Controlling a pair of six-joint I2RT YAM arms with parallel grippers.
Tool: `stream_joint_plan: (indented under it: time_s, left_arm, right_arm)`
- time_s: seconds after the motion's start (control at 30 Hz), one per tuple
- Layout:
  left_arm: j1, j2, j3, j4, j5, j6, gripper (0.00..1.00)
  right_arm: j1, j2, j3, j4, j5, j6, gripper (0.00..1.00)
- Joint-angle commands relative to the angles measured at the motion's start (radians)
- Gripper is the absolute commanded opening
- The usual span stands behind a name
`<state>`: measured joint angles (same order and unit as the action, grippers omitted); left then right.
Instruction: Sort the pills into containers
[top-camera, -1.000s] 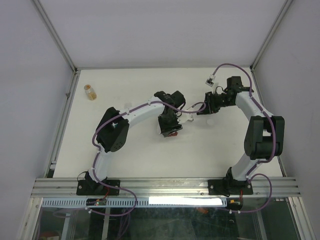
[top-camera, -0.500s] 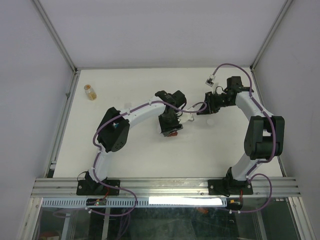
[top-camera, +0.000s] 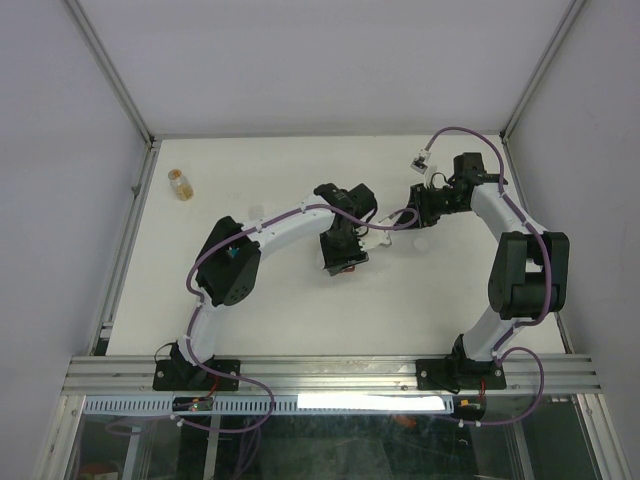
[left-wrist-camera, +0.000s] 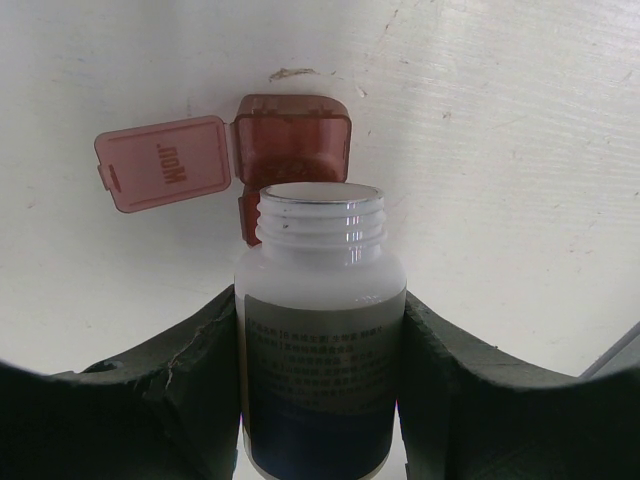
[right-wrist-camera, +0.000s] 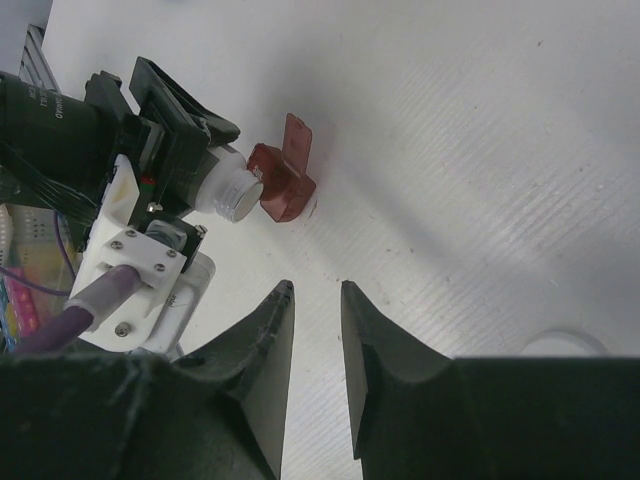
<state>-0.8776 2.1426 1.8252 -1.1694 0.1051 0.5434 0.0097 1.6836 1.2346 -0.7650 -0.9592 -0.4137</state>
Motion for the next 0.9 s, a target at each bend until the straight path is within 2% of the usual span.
stream_joint_plan:
  time_s: [0.0,0.23,0.47,0.7,0.8,0.87]
  left_arm:
    - [-0.002,-0.007,0.023,0.000,0.008,0.003,0.00]
    - [-0.005,0.000,0.034,-0.013,-0.038,-0.007,0.00]
    - [-0.007,-0.001,0.026,-0.003,0.001,-0.001,0.00]
    - [-0.014,0.006,0.052,-0.013,-0.027,-0.010,0.00]
    - [-0.003,0.010,0.013,0.010,-0.044,0.002,0.00]
    - [-0.003,0.014,0.027,0.001,-0.011,-0.009,0.00]
  right_arm:
    - [-0.007,-0.051,0.027,-0.004,-0.032,-0.016,0.28]
    - [-0.008,-0.050,0.027,-0.002,-0.030,-0.013,0.29]
    - [-0.007,-0.048,0.026,-0.002,-0.028,-0.012,0.29]
    - [-0.007,-0.044,0.027,-0.003,-0.027,-0.011,0.29]
    - [-0.007,-0.043,0.029,-0.006,-0.027,-0.013,0.29]
    - [-0.007,-0.046,0.027,-0.004,-0.025,-0.012,0.29]
